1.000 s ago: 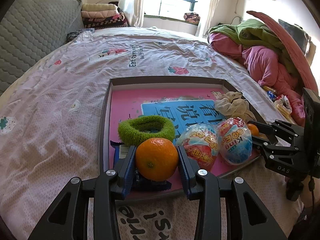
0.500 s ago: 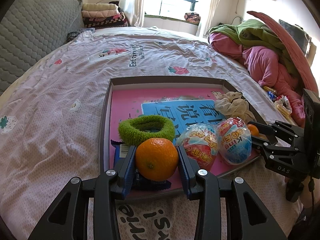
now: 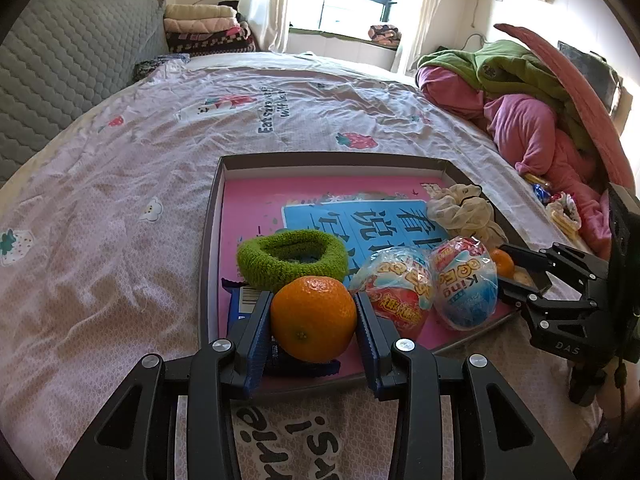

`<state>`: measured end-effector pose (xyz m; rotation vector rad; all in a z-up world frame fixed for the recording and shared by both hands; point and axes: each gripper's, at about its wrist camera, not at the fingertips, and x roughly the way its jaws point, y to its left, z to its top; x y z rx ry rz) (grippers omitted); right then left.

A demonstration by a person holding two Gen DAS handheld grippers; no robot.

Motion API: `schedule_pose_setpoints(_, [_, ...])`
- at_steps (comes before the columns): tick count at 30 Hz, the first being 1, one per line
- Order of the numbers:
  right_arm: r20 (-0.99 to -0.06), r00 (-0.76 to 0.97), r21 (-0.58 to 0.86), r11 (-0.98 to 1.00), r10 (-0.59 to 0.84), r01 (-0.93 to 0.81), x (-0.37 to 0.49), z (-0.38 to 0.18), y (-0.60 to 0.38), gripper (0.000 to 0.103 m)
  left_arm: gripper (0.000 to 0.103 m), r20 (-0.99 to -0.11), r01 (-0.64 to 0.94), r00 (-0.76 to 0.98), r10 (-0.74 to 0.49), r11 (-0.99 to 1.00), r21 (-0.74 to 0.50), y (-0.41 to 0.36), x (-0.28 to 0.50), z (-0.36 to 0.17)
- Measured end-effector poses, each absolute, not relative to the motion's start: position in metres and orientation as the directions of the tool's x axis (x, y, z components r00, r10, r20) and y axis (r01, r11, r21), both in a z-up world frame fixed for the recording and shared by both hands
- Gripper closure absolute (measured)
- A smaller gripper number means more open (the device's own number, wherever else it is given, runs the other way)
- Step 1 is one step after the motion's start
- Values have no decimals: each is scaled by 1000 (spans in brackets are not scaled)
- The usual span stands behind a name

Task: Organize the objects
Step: 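Lower the mandarin into the tray with the left tool while the right tool lowers its mandarin, then open both tools and withdraw them from the tray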

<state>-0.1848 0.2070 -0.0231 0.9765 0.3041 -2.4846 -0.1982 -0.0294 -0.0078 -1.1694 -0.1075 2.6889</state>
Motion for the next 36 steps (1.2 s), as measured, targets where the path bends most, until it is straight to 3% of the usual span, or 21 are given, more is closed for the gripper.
schedule_pose_setpoints(12, [-674,-660,-23,-882,-334,470,-177,-15,215,54,62,-706,-162,-674,216,-976,-144,-28,-199,-9])
schedule_pose_setpoints(16, [-672,-660,-15,-885,-336,466,-177,-14,216,54,53,-702,-160,-680,211,-977,-139,-29,-201,-10])
schedule_pose_setpoints(23, [-669,-662,-11,-886,-338,464,-177,-13,217,54,52,-686,-151,-695,213,-977,-151,-33,-200,-4])
schedule_pose_setpoints(33, [-622,-695,15,-893,-360,449,-172,2,223,54,40,-650,-139,-732,206,-978,-154,-37,-193,14])
schedule_pose_setpoints(36, [-612,-701,18,-893,-365,450,-169,5,223,48,39,-643,-129,-741,196,-980,-150,-39,-192,17])
